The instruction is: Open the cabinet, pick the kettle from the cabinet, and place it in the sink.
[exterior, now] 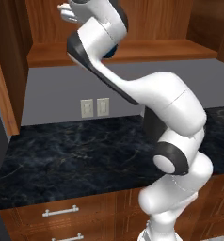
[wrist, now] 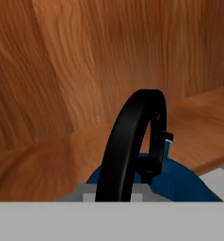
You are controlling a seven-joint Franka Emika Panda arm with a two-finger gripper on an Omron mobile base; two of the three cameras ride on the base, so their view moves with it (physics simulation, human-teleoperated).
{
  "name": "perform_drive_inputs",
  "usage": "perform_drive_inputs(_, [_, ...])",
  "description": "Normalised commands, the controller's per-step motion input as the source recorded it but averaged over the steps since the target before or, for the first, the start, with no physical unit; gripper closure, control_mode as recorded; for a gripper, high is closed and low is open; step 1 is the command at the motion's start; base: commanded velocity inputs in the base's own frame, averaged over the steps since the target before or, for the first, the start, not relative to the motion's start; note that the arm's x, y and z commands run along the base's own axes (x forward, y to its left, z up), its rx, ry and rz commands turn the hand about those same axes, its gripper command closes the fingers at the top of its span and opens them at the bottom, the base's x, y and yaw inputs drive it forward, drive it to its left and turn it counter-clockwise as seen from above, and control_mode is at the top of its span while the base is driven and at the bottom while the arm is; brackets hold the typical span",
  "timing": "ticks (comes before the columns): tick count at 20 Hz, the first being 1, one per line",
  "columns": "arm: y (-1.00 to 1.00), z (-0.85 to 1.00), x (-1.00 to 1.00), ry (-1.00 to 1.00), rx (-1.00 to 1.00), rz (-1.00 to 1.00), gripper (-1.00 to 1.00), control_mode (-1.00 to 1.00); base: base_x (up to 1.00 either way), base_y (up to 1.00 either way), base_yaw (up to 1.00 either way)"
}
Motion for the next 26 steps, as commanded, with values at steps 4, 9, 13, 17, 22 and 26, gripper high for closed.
perform_drive_inputs(4, [-0.14,0.02,-0.75,-0.11,0.03,0.06,1.0,-1.0,0.0,0.0,0.0])
perform_drive_inputs(9, [-0.24,0.04,-0.75,-0.09,0.04,0.12,1.0,-1.0,0.0,0.0,0.0])
perform_drive_inputs(13, [-0.3,0.0,-0.75,-0.04,0.04,0.13,1.0,-1.0,0.0,0.0,0.0])
perform_drive_inputs(17, [-0.33,0.0,-0.75,-0.01,0.04,0.12,1.0,-1.0,0.0,0.0,0.0])
perform_drive_inputs(22, [-0.37,-0.01,-0.73,0.0,0.01,0.12,1.0,-1.0,0.0,0.0,0.0])
perform_drive_inputs(26, [-0.44,-0.13,-0.64,0.0,0.0,0.14,1.0,-1.0,0.0,0.0,0.0])
